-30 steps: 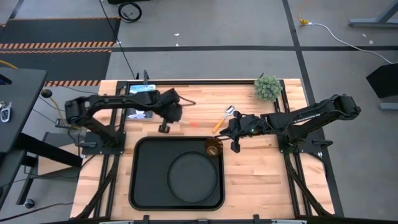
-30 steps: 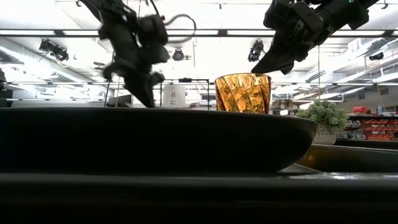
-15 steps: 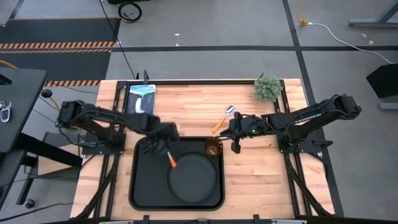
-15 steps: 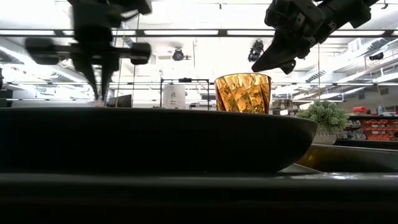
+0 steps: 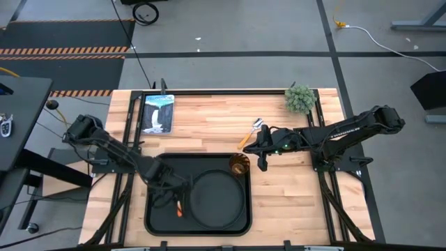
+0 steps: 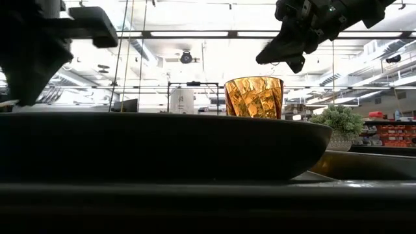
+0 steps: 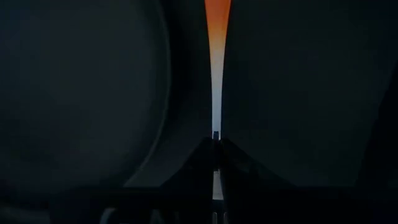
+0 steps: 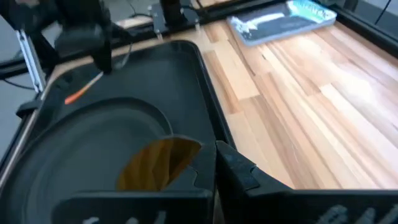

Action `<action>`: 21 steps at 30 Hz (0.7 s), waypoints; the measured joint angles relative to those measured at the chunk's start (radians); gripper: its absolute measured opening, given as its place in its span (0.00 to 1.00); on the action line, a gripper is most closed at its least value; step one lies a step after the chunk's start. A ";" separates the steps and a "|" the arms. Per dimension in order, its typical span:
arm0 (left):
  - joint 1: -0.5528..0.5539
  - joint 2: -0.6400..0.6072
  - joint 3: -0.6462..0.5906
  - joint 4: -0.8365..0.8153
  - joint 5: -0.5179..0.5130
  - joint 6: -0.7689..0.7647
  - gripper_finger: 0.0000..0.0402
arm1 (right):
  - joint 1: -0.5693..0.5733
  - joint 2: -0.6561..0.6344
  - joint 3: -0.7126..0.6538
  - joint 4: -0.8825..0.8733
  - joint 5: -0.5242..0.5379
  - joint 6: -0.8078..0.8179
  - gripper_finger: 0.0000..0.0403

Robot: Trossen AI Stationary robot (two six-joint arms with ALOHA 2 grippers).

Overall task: Pick and place plate/cup/fork/spoon on tray
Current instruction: Put the orange fork on the black tray to the left of the black plate

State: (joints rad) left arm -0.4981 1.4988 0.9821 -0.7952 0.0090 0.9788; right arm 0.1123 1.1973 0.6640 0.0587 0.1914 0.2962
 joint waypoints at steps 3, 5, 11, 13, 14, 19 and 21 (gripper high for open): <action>-0.030 0.038 0.000 0.031 0.012 -0.008 0.04 | 0.000 0.000 0.000 0.007 0.000 0.000 0.03; -0.044 0.055 0.000 0.051 0.014 -0.004 0.04 | 0.000 0.000 0.000 0.009 -0.002 0.000 0.03; -0.056 0.095 0.000 0.088 0.014 -0.002 0.04 | 0.006 0.000 0.000 0.018 -0.002 -0.007 0.03; -0.054 0.109 0.000 0.089 0.014 0.000 0.04 | 0.006 0.000 0.000 0.020 -0.002 -0.008 0.03; -0.053 0.116 0.000 0.087 0.014 -0.001 0.04 | 0.006 0.000 0.000 0.023 -0.002 -0.008 0.03; -0.049 0.145 0.000 0.085 0.014 -0.026 0.11 | 0.006 0.000 0.000 0.024 -0.003 -0.008 0.03; -0.049 0.145 0.000 0.086 0.014 -0.029 0.17 | 0.006 0.000 0.000 0.023 -0.009 -0.008 0.03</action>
State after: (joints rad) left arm -0.5467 1.6440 0.9821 -0.7092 0.0225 0.9495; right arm 0.1186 1.1973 0.6636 0.0815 0.1827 0.2886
